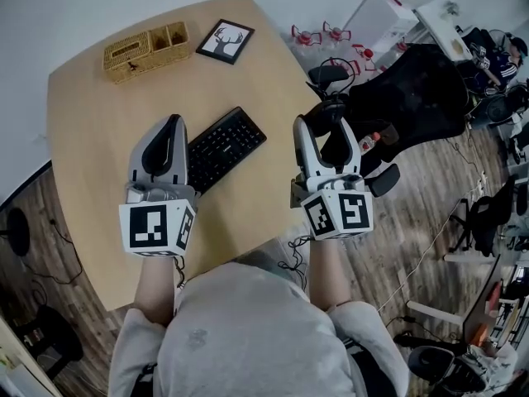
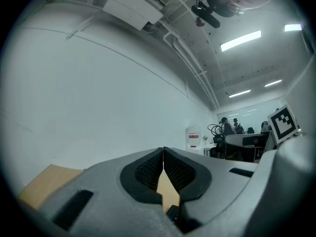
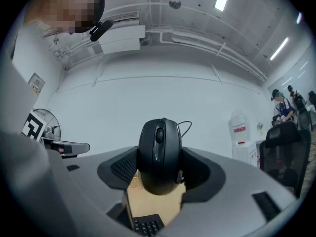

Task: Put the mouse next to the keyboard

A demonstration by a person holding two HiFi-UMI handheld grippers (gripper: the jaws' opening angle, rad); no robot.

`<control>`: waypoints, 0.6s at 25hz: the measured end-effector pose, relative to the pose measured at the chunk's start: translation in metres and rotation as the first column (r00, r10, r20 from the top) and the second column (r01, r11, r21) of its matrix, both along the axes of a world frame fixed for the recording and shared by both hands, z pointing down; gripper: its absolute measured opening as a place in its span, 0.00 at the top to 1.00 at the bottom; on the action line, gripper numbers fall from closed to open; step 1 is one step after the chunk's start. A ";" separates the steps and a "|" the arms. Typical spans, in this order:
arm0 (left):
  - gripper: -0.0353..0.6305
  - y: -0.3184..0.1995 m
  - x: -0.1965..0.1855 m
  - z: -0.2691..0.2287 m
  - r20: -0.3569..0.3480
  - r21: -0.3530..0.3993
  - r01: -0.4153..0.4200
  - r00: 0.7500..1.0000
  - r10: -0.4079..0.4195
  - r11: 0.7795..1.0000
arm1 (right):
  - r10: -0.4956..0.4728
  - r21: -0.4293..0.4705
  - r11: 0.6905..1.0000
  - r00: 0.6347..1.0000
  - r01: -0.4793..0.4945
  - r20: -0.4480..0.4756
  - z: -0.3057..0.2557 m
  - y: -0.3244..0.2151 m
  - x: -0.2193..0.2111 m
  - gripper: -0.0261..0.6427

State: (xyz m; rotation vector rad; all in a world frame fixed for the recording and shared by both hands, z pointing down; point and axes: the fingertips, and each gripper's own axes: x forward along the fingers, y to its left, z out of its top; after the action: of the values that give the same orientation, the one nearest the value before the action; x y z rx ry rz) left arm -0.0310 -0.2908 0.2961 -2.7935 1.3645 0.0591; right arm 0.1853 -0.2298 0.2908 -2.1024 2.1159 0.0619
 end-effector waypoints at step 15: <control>0.93 -0.020 0.008 0.031 0.040 -0.081 0.066 0.997 -0.063 0.995 | -0.052 -0.216 0.974 0.998 0.060 0.039 0.078 -0.063 0.035 0.59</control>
State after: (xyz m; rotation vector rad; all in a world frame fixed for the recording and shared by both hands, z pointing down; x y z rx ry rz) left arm -0.0231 -0.3106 0.3276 -2.7979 1.4801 -0.0512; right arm 0.2205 -0.2924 0.3693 -2.1392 2.2518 -0.2201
